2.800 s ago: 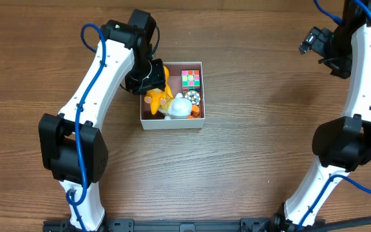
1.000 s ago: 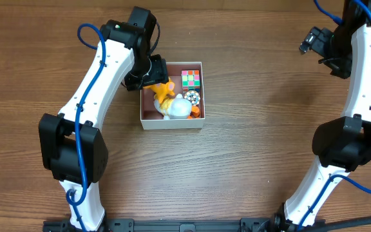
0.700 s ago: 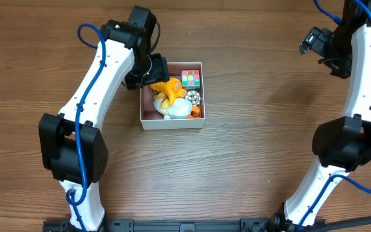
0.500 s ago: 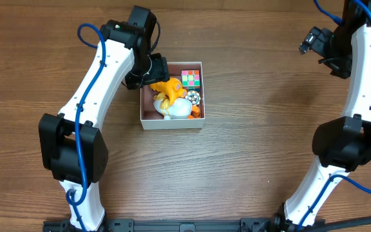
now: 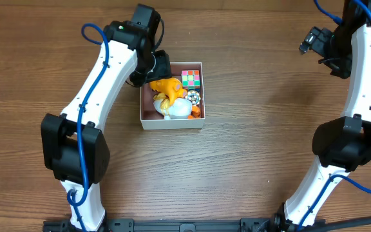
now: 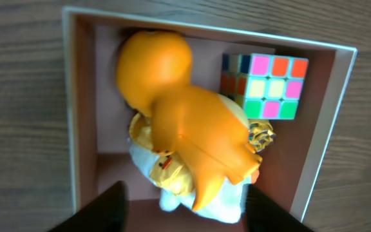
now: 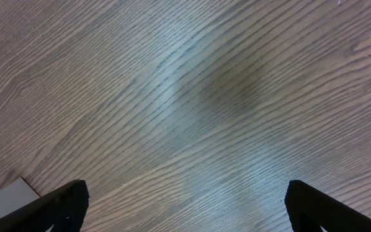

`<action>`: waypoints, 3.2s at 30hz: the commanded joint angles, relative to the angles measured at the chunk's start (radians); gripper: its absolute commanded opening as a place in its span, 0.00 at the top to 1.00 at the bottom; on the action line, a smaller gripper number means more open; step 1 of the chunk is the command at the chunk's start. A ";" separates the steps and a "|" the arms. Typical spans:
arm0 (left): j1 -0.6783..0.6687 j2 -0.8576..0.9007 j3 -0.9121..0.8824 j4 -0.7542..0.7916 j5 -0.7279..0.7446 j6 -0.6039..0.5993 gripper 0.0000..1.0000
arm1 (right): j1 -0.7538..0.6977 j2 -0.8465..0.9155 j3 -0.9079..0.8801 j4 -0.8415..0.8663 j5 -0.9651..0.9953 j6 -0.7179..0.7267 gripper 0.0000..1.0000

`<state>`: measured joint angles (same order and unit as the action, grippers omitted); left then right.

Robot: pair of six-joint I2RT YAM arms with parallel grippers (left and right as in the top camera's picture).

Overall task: Pack container
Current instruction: 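Open the left gripper to release the figure in the box, then raise the left gripper and move it left toward the green cap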

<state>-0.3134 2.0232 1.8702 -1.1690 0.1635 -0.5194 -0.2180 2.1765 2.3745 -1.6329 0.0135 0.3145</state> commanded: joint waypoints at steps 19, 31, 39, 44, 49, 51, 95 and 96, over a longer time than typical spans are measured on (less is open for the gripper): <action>-0.047 0.182 -0.003 0.010 0.069 0.064 0.63 | 0.000 -0.006 -0.001 0.005 -0.001 0.008 0.00; -0.045 0.173 0.010 0.003 0.074 0.132 0.40 | 0.000 -0.006 -0.001 0.005 -0.001 0.008 0.00; -0.045 0.166 0.155 -0.034 0.074 0.192 0.38 | 0.000 -0.006 -0.001 0.005 -0.001 0.008 0.00; -0.045 0.166 0.293 -0.091 0.072 0.211 0.35 | 0.000 -0.006 -0.001 0.005 -0.001 0.008 0.00; -0.042 0.166 0.415 -0.160 0.022 0.232 0.22 | 0.000 -0.006 -0.001 0.005 -0.001 0.008 0.00; -0.033 0.166 0.461 -0.225 -0.050 0.232 0.15 | 0.000 -0.006 -0.001 0.005 -0.001 0.008 0.00; 0.259 -0.309 -0.232 -0.331 -0.301 0.204 0.00 | 0.000 -0.006 -0.001 0.005 -0.001 0.008 0.00; 0.272 -0.309 -0.252 -0.330 -0.300 0.204 0.00 | 0.000 -0.006 -0.001 0.005 -0.001 0.008 0.00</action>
<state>-0.0860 1.7153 1.6917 -1.5066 -0.1249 -0.2928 -0.2180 2.1765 2.3745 -1.6337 0.0139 0.3141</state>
